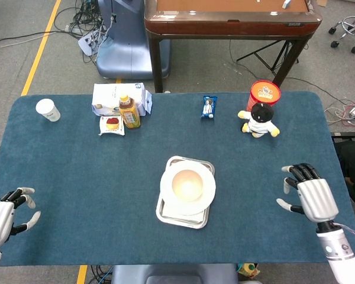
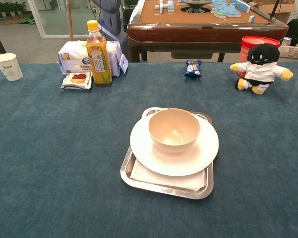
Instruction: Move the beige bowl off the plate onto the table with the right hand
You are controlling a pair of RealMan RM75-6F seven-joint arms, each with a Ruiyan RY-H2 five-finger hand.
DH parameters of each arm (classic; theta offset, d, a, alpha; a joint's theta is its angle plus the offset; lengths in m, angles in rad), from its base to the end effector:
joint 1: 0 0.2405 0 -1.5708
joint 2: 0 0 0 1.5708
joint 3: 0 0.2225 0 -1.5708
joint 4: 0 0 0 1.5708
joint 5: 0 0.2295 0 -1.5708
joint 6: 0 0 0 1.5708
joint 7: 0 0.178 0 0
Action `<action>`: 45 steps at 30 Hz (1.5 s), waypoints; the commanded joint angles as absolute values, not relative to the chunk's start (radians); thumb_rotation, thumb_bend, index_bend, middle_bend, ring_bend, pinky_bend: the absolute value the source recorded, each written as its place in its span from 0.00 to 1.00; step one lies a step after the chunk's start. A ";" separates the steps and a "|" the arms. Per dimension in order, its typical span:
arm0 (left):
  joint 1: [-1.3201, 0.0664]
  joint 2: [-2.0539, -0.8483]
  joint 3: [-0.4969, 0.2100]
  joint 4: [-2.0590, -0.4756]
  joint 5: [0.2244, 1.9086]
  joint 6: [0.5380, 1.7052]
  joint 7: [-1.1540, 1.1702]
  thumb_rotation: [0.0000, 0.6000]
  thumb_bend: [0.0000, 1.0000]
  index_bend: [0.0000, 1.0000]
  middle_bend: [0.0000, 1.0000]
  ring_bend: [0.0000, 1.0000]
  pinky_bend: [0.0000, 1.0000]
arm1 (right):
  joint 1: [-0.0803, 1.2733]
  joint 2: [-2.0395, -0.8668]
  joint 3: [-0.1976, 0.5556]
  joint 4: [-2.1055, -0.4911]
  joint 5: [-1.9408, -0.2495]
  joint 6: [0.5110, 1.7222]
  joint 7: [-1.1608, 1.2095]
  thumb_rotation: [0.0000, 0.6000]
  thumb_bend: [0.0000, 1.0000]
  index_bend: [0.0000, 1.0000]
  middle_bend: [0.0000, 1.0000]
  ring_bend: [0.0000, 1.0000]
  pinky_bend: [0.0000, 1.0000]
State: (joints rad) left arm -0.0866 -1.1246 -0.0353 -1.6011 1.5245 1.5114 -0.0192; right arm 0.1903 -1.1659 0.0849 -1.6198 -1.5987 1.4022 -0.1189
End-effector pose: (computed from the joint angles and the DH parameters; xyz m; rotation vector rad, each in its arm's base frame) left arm -0.2853 0.2113 0.1260 -1.3938 -0.8940 -0.9394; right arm -0.2417 -0.2469 0.0979 1.5789 -0.7640 0.9595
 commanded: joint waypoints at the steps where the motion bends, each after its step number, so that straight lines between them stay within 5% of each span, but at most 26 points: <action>1: -0.086 -1.124 -0.035 -1.602 1.526 1.511 -0.018 1.00 0.26 0.57 0.34 0.34 0.52 | 0.255 -1.135 0.091 -1.676 -1.600 1.310 -0.187 1.00 0.17 0.65 0.24 0.15 0.11; 17: -0.085 -1.118 -0.041 -1.604 1.509 1.506 -0.022 1.00 0.26 0.57 0.34 0.34 0.52 | 0.456 -1.200 0.135 -1.733 -1.478 1.040 -0.492 1.00 0.03 0.58 0.06 0.00 0.04; 23: -0.082 -1.112 -0.044 -1.605 1.504 1.509 -0.033 1.00 0.26 0.57 0.34 0.34 0.52 | 0.523 -1.234 0.137 -1.735 -1.431 0.957 -0.561 1.00 0.28 0.53 0.02 0.00 0.02; 45: -0.077 -1.099 -0.052 -1.608 1.495 1.515 -0.056 1.00 0.26 0.57 0.34 0.34 0.52 | 0.668 -1.415 0.112 -1.645 -1.368 0.884 -0.688 1.00 0.31 0.50 0.00 0.00 0.02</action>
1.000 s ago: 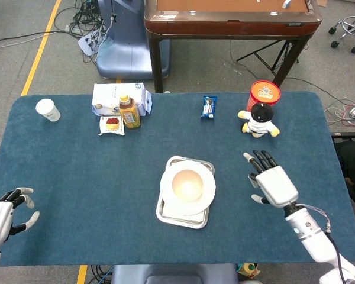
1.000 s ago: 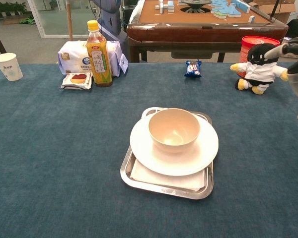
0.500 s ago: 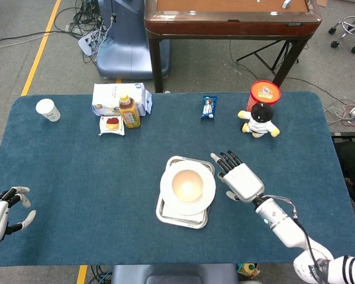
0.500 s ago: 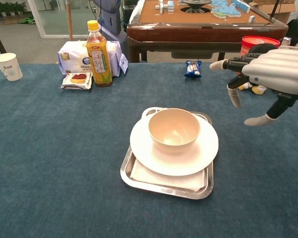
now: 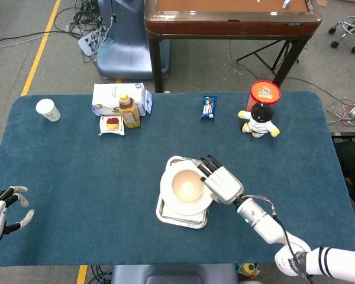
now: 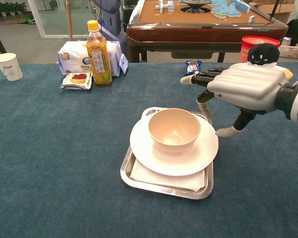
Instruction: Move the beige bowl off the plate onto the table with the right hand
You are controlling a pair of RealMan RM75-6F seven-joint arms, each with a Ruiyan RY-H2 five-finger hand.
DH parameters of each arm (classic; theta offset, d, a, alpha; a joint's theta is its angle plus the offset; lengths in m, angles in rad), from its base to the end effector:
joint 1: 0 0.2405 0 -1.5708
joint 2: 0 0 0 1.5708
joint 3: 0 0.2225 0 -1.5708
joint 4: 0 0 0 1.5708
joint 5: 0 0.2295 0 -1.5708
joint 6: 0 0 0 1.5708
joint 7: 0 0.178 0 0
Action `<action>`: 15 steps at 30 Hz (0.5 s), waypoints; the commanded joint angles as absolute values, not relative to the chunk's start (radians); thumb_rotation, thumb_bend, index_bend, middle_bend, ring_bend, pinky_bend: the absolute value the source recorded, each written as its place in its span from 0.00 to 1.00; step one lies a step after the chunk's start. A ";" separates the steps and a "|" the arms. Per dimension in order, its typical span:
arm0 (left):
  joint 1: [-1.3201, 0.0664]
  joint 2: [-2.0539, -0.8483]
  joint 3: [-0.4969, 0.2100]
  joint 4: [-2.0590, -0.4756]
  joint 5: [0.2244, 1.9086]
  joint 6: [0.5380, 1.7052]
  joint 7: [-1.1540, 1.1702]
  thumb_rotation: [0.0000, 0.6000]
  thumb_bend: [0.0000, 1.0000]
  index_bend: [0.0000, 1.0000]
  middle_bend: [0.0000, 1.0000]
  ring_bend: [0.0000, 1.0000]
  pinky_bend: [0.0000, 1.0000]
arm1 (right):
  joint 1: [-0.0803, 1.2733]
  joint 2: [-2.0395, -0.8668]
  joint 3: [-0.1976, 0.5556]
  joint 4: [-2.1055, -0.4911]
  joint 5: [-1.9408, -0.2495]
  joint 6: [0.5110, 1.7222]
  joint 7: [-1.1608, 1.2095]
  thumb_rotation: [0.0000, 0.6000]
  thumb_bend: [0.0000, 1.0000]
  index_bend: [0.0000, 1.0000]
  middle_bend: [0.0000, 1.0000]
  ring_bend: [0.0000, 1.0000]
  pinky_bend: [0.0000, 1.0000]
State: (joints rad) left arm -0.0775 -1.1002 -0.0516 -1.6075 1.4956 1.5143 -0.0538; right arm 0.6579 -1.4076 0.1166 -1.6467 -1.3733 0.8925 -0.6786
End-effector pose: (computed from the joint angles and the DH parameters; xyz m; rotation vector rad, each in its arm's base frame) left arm -0.2913 0.2125 0.1381 -1.3466 -0.9081 -0.9445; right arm -0.1095 -0.3055 -0.0430 2.1668 -0.4239 0.7258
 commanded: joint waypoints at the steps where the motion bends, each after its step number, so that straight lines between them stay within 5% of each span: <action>1: -0.077 -1.098 -0.052 -1.608 1.495 1.515 -0.057 1.00 0.26 0.57 0.34 0.34 0.52 | 0.672 -1.418 0.110 -1.645 -1.366 0.881 -0.693 1.00 0.31 0.50 0.00 0.00 0.02; 15: -0.074 -1.096 -0.054 -1.607 1.495 1.519 -0.059 1.00 0.26 0.57 0.34 0.34 0.52 | 0.707 -1.453 0.089 -1.639 -1.319 0.889 -0.746 1.00 0.34 0.50 0.00 0.00 0.02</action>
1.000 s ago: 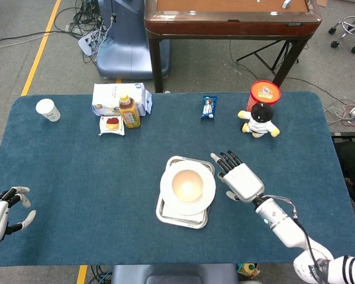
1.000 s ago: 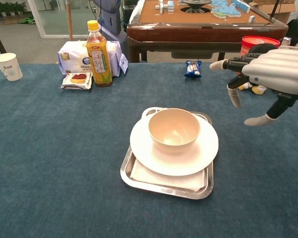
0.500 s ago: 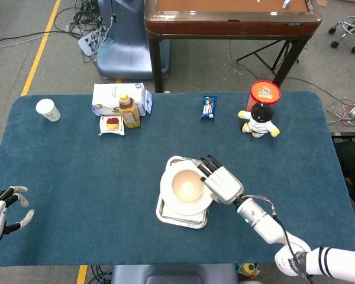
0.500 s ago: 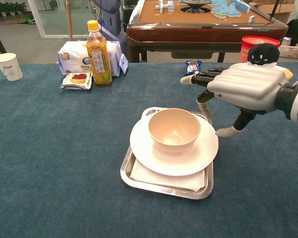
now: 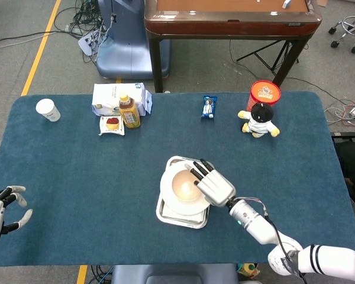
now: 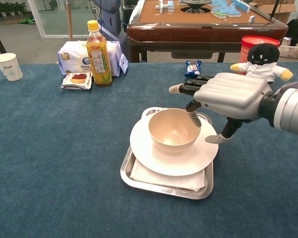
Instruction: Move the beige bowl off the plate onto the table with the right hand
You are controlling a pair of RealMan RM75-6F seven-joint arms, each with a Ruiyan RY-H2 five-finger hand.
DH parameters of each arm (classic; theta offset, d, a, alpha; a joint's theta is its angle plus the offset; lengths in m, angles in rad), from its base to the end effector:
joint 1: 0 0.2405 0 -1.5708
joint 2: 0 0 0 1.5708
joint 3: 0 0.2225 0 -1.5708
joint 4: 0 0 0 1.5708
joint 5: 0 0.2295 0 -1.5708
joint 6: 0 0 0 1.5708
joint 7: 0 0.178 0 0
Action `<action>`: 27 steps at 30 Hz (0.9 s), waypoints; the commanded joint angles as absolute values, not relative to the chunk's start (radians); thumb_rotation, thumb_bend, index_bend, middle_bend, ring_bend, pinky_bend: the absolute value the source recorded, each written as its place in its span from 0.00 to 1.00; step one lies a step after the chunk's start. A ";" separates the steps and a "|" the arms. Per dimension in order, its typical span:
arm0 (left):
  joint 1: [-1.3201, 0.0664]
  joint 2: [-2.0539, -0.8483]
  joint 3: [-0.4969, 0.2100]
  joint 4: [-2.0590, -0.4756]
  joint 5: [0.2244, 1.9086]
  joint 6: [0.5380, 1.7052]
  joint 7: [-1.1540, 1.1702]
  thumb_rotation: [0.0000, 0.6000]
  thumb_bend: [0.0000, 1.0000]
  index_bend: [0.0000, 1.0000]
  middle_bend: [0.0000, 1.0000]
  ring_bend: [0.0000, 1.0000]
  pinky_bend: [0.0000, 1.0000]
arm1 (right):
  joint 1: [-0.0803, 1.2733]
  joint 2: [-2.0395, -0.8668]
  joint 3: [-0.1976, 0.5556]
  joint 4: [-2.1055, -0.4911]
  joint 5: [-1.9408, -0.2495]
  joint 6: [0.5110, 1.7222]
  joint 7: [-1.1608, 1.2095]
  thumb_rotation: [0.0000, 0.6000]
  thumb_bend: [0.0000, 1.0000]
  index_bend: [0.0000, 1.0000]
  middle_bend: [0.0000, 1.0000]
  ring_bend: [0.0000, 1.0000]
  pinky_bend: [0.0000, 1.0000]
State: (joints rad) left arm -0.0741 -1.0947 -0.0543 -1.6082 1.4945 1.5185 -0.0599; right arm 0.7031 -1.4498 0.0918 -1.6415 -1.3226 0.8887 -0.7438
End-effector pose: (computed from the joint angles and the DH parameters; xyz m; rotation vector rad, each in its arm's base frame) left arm -0.2920 0.2122 0.1409 -1.3394 -0.9060 -0.9471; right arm -0.0996 -0.3005 -0.0586 2.2060 -0.3903 0.7025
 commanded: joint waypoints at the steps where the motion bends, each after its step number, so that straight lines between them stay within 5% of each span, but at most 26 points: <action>1: -0.075 -1.096 -0.055 -1.606 1.496 1.519 -0.059 1.00 0.26 0.57 0.34 0.34 0.52 | 0.709 -1.455 0.087 -1.638 -1.318 0.888 -0.747 1.00 0.34 0.50 0.00 0.00 0.02; 27: -0.068 -1.088 -0.060 -1.606 1.496 1.532 -0.077 1.00 0.26 0.58 0.34 0.34 0.52 | 0.747 -1.500 0.052 -1.611 -1.258 0.894 -0.774 1.00 0.41 0.50 0.00 0.00 0.02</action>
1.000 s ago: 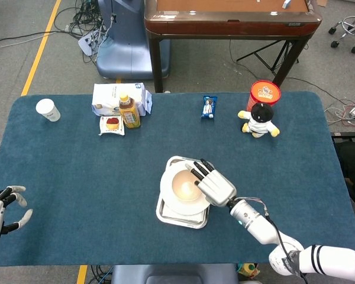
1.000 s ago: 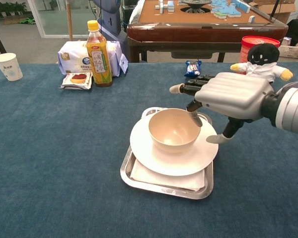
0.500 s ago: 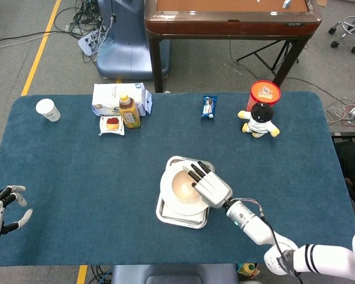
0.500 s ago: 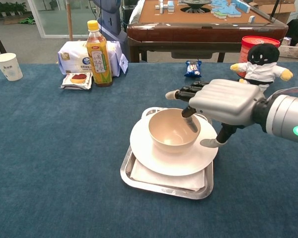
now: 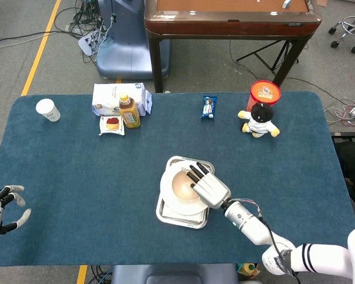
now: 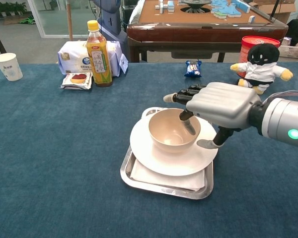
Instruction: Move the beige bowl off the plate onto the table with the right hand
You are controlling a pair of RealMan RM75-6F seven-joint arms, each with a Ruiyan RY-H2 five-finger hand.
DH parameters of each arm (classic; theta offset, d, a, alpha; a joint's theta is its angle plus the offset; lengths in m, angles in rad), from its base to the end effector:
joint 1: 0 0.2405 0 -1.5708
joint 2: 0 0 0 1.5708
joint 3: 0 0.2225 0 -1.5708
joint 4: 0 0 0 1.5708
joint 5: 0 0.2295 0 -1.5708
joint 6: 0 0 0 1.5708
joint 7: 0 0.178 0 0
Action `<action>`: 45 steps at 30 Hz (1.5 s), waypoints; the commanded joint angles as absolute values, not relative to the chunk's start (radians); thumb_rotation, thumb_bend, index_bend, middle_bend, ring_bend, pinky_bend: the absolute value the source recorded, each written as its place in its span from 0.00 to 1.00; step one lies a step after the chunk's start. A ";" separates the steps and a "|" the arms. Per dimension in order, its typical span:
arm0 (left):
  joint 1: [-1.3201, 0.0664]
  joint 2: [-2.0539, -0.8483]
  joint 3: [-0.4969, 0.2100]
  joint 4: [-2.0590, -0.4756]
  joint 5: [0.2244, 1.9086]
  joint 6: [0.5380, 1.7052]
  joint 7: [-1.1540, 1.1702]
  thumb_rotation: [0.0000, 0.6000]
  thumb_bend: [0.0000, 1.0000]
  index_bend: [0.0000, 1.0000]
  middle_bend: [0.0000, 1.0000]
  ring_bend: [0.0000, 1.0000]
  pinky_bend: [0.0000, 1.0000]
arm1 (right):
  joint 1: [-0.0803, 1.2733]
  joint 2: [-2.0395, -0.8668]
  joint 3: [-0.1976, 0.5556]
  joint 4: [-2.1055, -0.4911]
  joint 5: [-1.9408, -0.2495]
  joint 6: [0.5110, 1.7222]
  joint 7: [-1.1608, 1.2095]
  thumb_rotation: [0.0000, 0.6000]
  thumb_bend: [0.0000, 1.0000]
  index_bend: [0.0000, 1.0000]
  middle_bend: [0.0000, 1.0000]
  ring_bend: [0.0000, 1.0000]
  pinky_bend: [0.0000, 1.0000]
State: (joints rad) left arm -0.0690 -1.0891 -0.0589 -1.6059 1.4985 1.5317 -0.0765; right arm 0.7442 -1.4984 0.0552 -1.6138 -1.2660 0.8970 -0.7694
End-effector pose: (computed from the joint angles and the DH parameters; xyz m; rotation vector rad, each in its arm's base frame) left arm -0.2920 0.2117 0.1455 -1.3276 -0.8999 -0.9637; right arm -0.0984 -0.2963 -0.0748 2.2331 -0.3984 0.6759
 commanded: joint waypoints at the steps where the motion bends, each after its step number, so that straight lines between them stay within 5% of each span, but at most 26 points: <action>1: -0.069 -1.088 -0.060 -1.606 1.496 1.531 -0.077 1.00 0.26 0.58 0.34 0.34 0.52 | 0.748 -1.501 0.051 -1.611 -1.255 0.893 -0.775 1.00 0.41 0.50 0.00 0.00 0.02; 20: -0.066 -1.083 -0.063 -1.605 1.493 1.533 -0.085 1.00 0.26 0.58 0.34 0.34 0.52 | 0.765 -1.510 0.036 -1.602 -1.234 0.905 -0.770 1.00 0.42 0.61 0.00 0.00 0.02; 45: -0.066 -1.085 -0.063 -1.609 1.490 1.530 -0.071 1.00 0.26 0.58 0.34 0.34 0.52 | 0.778 -1.408 0.039 -1.735 -1.194 0.972 -0.890 1.00 0.42 0.63 0.00 0.00 0.02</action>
